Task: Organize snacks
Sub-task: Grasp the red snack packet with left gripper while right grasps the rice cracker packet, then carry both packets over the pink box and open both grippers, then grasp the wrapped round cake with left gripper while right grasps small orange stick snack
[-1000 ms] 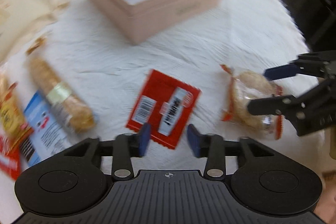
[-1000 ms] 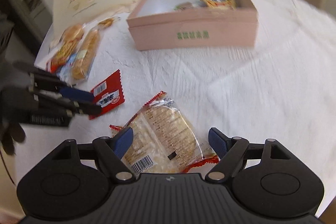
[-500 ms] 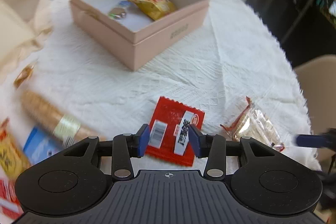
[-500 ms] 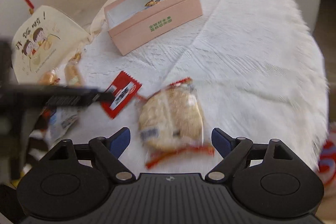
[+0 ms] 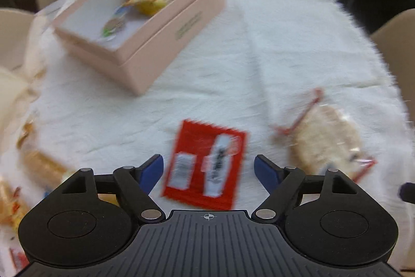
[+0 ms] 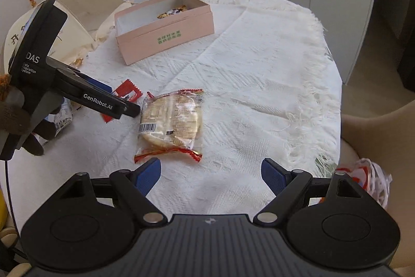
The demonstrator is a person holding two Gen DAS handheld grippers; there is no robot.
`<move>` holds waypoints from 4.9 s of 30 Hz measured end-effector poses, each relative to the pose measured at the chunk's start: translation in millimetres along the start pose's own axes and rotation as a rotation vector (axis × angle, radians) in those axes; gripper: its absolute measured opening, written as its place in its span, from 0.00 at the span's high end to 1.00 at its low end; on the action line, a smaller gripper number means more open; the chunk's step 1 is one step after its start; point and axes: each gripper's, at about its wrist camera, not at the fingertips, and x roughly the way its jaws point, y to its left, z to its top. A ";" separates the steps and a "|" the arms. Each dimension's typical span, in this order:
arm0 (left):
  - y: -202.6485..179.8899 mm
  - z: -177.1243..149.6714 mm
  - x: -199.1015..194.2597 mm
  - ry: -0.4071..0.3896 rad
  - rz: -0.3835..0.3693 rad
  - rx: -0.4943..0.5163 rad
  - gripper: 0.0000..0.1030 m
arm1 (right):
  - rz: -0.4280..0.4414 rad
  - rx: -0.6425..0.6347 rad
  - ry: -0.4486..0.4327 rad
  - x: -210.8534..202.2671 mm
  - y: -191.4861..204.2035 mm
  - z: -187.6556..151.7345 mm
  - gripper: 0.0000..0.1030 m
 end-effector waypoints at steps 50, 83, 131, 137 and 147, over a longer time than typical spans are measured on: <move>182.1 161.4 -57.9 -0.233 -0.499 -0.397 0.36 | -0.157 0.100 -0.176 -73.1 133.5 199.1 0.24; 264.0 -118.1 -66.0 -0.120 -0.439 -0.748 0.49 | 0.013 0.246 0.069 177.7 175.1 218.9 0.42; 305.3 -68.6 -70.8 -0.153 -0.260 -0.589 0.46 | -0.068 -0.336 0.042 90.5 226.9 117.1 0.23; 304.4 -112.9 -89.8 -0.121 -0.282 -0.684 0.46 | 0.103 -0.450 0.042 135.7 277.5 174.0 0.18; 262.0 -143.1 -112.2 -0.084 -0.271 -0.649 0.46 | 0.043 -0.431 0.190 240.7 327.5 209.8 0.62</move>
